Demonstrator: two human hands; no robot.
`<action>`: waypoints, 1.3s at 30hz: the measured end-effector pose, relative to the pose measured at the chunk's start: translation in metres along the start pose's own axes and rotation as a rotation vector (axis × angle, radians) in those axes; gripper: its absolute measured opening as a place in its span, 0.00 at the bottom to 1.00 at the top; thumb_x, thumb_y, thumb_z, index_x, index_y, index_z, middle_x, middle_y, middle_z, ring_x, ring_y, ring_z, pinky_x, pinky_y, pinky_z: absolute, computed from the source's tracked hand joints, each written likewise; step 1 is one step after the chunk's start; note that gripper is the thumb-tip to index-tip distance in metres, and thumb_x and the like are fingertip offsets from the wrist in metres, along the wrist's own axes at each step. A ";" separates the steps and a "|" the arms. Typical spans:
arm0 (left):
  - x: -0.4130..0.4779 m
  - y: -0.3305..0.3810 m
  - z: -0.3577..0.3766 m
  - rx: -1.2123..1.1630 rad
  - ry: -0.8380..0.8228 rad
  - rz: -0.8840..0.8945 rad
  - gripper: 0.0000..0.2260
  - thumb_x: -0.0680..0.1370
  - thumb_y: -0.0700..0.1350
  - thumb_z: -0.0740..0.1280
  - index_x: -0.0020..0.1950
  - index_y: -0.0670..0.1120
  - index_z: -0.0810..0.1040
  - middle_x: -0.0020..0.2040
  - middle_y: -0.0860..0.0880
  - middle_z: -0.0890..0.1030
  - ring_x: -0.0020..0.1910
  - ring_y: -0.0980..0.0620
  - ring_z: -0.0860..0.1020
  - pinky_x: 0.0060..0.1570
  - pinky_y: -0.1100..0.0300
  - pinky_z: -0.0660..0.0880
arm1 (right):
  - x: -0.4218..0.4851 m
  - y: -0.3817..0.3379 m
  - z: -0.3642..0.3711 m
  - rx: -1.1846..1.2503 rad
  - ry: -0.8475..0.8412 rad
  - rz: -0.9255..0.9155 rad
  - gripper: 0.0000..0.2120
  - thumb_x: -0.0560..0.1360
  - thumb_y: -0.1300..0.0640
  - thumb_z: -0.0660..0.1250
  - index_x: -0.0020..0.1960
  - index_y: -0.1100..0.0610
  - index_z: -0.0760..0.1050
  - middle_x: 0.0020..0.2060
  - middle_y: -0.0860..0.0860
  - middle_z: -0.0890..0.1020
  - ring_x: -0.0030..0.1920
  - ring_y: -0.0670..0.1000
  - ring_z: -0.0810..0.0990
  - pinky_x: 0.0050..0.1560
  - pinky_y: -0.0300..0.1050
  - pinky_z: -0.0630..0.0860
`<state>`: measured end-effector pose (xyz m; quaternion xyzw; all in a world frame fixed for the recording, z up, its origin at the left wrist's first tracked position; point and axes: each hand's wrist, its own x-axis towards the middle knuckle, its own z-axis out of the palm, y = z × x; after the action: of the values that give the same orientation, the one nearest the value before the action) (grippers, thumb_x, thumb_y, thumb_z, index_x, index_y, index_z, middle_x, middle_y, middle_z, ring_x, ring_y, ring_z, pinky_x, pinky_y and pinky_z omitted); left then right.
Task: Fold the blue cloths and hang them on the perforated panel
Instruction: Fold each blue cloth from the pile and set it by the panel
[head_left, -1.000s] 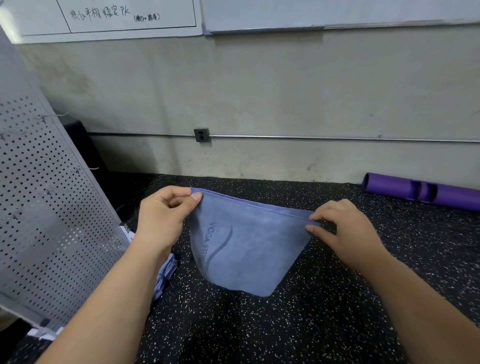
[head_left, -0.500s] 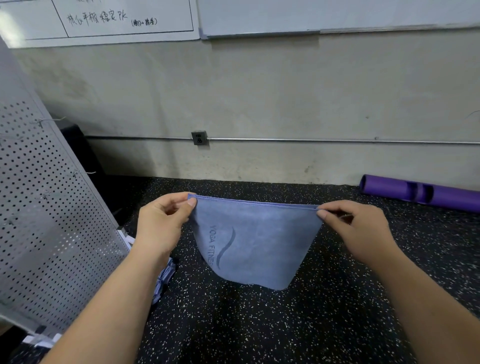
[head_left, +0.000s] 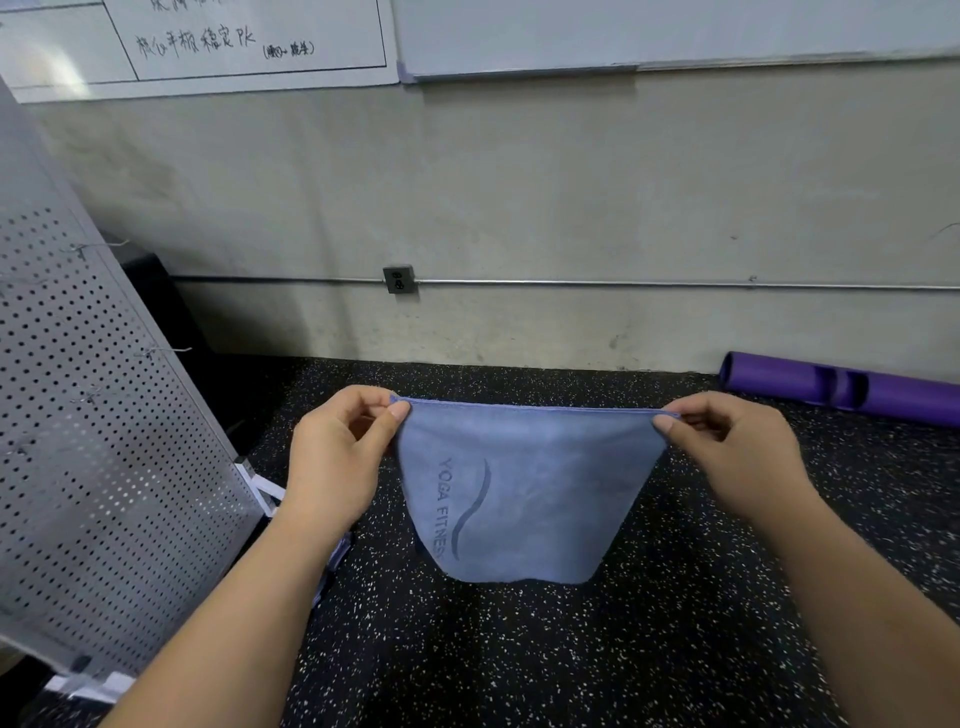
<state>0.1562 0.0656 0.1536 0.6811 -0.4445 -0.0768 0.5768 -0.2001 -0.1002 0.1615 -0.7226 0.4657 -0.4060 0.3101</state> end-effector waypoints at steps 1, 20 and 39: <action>-0.001 0.000 0.000 0.020 -0.008 0.013 0.03 0.80 0.45 0.77 0.48 0.53 0.85 0.43 0.55 0.86 0.42 0.56 0.84 0.50 0.53 0.82 | 0.001 0.000 -0.001 0.026 -0.004 0.007 0.05 0.75 0.56 0.80 0.46 0.47 0.87 0.38 0.39 0.87 0.40 0.39 0.84 0.44 0.31 0.76; -0.005 0.002 0.007 0.091 -0.046 0.040 0.06 0.83 0.43 0.72 0.53 0.54 0.86 0.45 0.58 0.87 0.46 0.56 0.85 0.54 0.47 0.83 | 0.002 0.003 -0.006 0.020 0.047 0.012 0.04 0.75 0.55 0.80 0.47 0.47 0.87 0.37 0.40 0.87 0.38 0.38 0.82 0.40 0.26 0.75; -0.005 0.018 0.006 0.276 0.029 0.083 0.03 0.85 0.47 0.67 0.52 0.54 0.76 0.44 0.59 0.81 0.44 0.62 0.79 0.42 0.67 0.69 | 0.002 0.001 0.002 0.022 0.053 -0.011 0.02 0.79 0.54 0.76 0.49 0.47 0.87 0.40 0.43 0.88 0.42 0.43 0.85 0.45 0.38 0.81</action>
<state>0.1401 0.0658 0.1644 0.7360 -0.4702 0.0191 0.4867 -0.1984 -0.1027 0.1607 -0.7107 0.4655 -0.4317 0.3032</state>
